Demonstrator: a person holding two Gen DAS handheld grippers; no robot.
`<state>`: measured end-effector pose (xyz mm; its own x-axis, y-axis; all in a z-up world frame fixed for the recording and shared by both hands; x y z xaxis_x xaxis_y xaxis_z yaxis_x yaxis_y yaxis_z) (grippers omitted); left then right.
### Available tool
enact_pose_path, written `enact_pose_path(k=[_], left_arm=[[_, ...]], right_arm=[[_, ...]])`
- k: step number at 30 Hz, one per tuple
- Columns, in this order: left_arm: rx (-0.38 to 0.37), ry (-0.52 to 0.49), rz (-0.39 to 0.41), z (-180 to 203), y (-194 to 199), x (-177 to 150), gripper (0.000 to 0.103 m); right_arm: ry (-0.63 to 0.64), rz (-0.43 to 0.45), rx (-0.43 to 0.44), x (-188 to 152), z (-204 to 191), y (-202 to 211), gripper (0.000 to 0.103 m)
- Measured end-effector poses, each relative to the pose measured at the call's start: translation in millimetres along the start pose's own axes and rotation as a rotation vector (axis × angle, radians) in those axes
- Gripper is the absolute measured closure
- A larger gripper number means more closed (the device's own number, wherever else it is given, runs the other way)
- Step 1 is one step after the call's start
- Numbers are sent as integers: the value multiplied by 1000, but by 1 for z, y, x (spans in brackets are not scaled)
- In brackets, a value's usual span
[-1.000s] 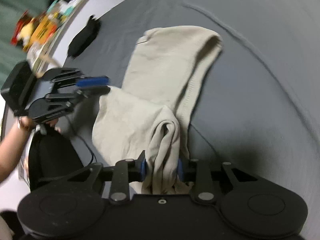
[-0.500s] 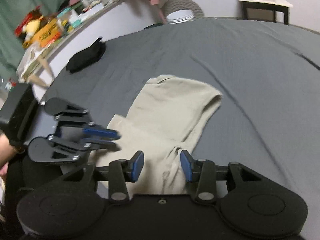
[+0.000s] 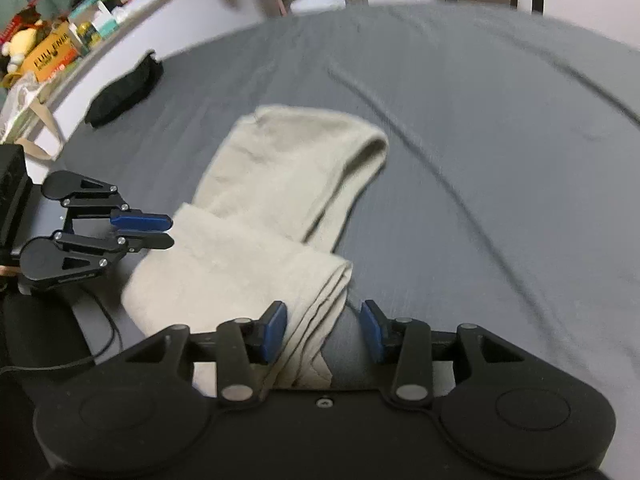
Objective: Fold clothes
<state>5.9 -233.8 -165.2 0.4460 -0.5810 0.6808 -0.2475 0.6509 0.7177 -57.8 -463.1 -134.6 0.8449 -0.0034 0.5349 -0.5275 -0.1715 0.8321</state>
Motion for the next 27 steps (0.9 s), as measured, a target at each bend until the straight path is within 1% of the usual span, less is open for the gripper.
enact_pose_path(k=[2,4,6,7,9,10,12,14,16,18,19,20,21,22,23,24,25,26,27], left_arm=[[-41,-4,57,5,11,4,89],[-80,-36,83,14,14,6,89],[-65,-84,37,23,0,7,89],[-59,-91,8,24,-10,5,89],[-56,-91,-49,24,-30,2,89],[-63,-82,-57,21,-36,0,89],[-90,-52,-39,13,-35,-2,89],[-90,-55,-42,10,-31,-3,89],[-79,-91,-48,10,-25,-3,89],[-47,-158,-33,15,-14,-4,89],[-35,-201,-14,18,-5,-5,89],[-26,-254,14,23,5,-8,89],[-17,-322,44,30,16,-11,89],[-11,-388,61,39,24,-15,89],[-4,-450,62,47,30,-19,82],[4,-514,59,56,36,-24,73],[20,-571,62,64,39,-28,44],[42,-625,69,73,41,-33,12],[63,-679,77,81,43,-38,5]], right_arm=[[83,74,-16,6,-15,13,62],[176,106,-7,13,-31,10,62],[206,82,24,18,-38,-6,62],[215,66,42,20,-40,-16,62],[187,27,67,21,-36,-33,62],[184,7,65,19,-32,-37,62],[179,-27,57,12,-24,-40,62],[158,-49,53,6,-18,-38,62],[156,-64,40,1,-14,-32,62],[191,-61,11,-3,-17,-17,62],[225,-43,4,-5,-22,-7,61],[287,-20,-12,-7,-31,3,58],[360,2,-36,-10,-43,13,49],[441,14,-71,-14,-57,18,43],[528,20,-113,-17,-72,21,35],[602,12,-143,-20,-86,22,35],[661,-12,-166,-23,-99,20,35],[714,-39,-198,-28,-109,16,35],[767,-64,-235,-33,-119,11,35]])
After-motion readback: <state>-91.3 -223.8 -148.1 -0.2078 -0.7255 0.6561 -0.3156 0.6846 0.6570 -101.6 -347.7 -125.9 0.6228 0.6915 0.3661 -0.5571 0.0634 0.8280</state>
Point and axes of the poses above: each gripper's, at about its wrist camera, not at the fingertips, and y roughly against the way its jaws point, z to its right, x to its top, the point moved 3 cm from there along -y, roughly the way its jaws point, and after that the axes turned 14 degrees about y, right-handed, at the moved point
